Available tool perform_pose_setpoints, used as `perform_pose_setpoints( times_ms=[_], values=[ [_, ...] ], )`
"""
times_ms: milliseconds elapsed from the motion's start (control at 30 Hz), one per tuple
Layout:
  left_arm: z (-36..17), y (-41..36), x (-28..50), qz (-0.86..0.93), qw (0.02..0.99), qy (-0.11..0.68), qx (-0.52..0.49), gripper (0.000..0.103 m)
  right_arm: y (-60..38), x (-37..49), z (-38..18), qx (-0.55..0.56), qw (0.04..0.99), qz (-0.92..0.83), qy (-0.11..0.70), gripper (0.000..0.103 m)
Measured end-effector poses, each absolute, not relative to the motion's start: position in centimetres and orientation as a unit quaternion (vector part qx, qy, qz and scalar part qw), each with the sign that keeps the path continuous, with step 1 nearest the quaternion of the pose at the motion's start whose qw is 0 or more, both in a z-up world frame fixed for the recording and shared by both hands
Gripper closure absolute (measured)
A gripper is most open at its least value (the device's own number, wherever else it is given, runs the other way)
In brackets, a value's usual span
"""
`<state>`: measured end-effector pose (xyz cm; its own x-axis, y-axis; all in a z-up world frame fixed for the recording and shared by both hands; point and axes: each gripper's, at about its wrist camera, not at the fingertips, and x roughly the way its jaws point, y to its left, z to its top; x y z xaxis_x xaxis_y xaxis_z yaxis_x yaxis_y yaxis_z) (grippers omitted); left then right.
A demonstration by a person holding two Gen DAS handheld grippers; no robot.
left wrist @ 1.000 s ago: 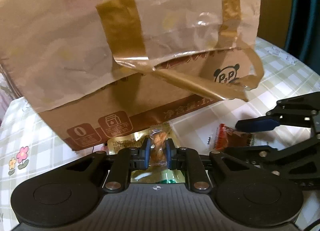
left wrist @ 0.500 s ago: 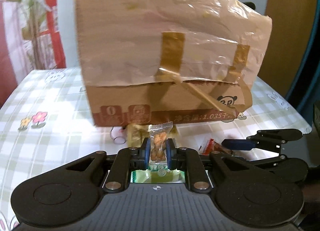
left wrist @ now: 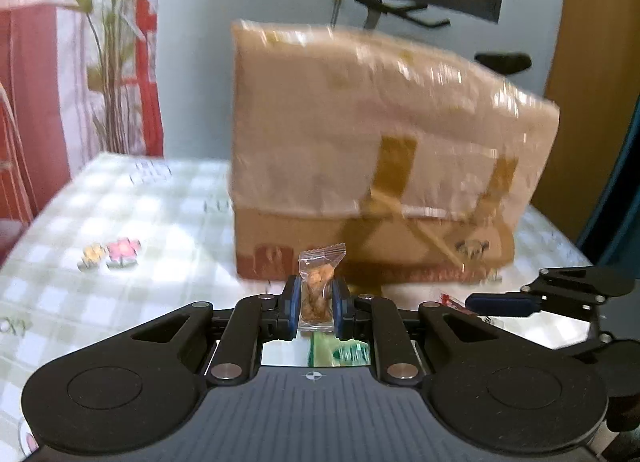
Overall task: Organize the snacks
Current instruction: 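Carry both packets over the paper bag and release them inside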
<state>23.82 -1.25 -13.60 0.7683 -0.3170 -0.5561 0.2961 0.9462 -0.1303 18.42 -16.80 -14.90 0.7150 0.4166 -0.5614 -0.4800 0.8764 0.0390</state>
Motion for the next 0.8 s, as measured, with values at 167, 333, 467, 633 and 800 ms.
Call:
perform_pose_setpoints(
  times_ms=[167,333,467,633,800],
  values=[
    [-9.6,-0.5,24.0,-0.175,0.955,0.238,-0.022,0.086,-15.8,17.5,-10.7,-0.082,0.933,0.276,0.215,0.060],
    [-5.1,-0.6,25.3,-0.197,0.964,0.177,-0.018,0.085,-16.2,18.7,-6.0,-0.068,0.949,0.272,0.147,0.060],
    [-2.6,-1.6,27.6,-0.209,0.964,0.158,-0.035,0.085,-17.0,20.8,-2.8,-0.056,0.957,0.258,0.119,0.060],
    [-1.7,-4.0,30.4,-0.217,0.963,0.157,-0.021,0.085,-18.6,23.6,-0.3,-0.070,0.968,0.213,0.110,0.060],
    [-2.3,-6.5,34.5,-0.223,0.958,0.180,-0.020,0.085,-21.2,27.7,-0.4,-0.041,0.975,0.157,0.155,0.060]
  ],
)
